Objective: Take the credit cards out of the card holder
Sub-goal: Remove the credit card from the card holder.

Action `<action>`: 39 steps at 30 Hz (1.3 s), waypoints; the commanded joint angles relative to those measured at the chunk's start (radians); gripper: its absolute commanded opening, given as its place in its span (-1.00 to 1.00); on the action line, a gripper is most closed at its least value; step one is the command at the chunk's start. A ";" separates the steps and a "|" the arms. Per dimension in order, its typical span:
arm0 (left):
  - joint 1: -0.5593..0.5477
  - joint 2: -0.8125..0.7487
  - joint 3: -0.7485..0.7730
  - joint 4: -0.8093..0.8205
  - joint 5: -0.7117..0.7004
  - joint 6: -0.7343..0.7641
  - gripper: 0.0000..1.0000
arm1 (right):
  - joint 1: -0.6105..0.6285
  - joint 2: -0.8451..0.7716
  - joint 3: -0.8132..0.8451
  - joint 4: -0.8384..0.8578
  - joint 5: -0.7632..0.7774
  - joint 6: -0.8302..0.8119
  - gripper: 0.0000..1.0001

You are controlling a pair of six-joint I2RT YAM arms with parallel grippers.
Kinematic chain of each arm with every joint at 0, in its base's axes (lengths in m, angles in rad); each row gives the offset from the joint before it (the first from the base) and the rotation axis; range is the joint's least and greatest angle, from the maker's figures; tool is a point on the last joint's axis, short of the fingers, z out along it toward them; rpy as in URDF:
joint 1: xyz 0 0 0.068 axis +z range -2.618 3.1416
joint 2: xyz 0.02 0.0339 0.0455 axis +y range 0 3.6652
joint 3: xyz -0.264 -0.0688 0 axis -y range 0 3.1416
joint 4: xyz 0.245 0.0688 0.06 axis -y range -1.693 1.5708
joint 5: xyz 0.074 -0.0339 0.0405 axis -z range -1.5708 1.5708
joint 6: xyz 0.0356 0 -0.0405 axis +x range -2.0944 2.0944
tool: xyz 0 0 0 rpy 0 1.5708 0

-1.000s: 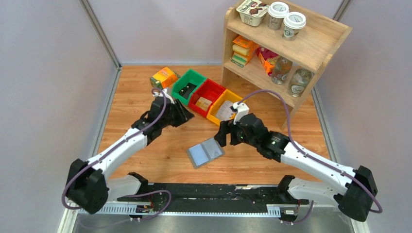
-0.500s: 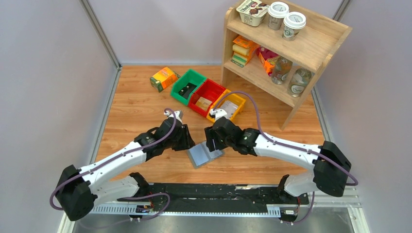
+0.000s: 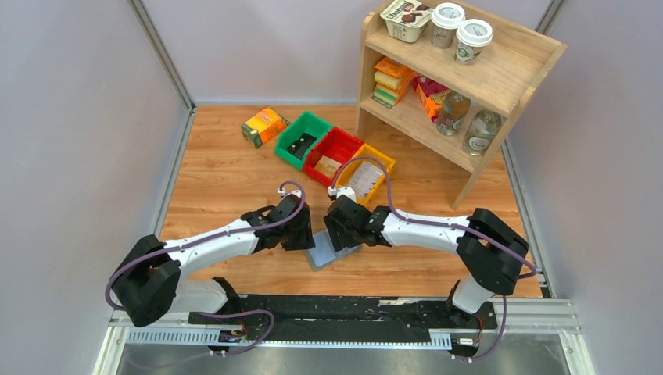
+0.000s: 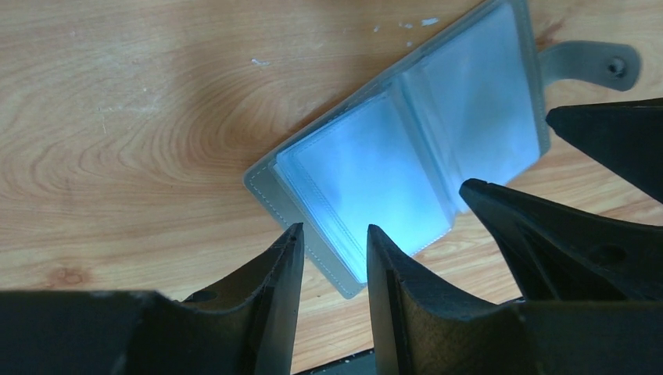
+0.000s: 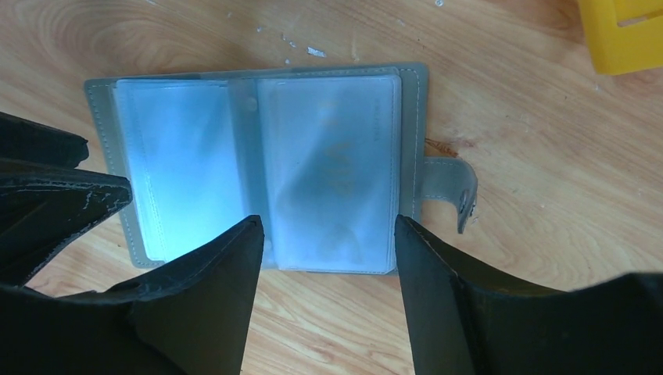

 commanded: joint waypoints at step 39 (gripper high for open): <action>-0.006 0.091 -0.034 0.097 0.025 -0.034 -0.37 | -0.033 -0.036 0.012 0.044 -0.107 0.012 0.14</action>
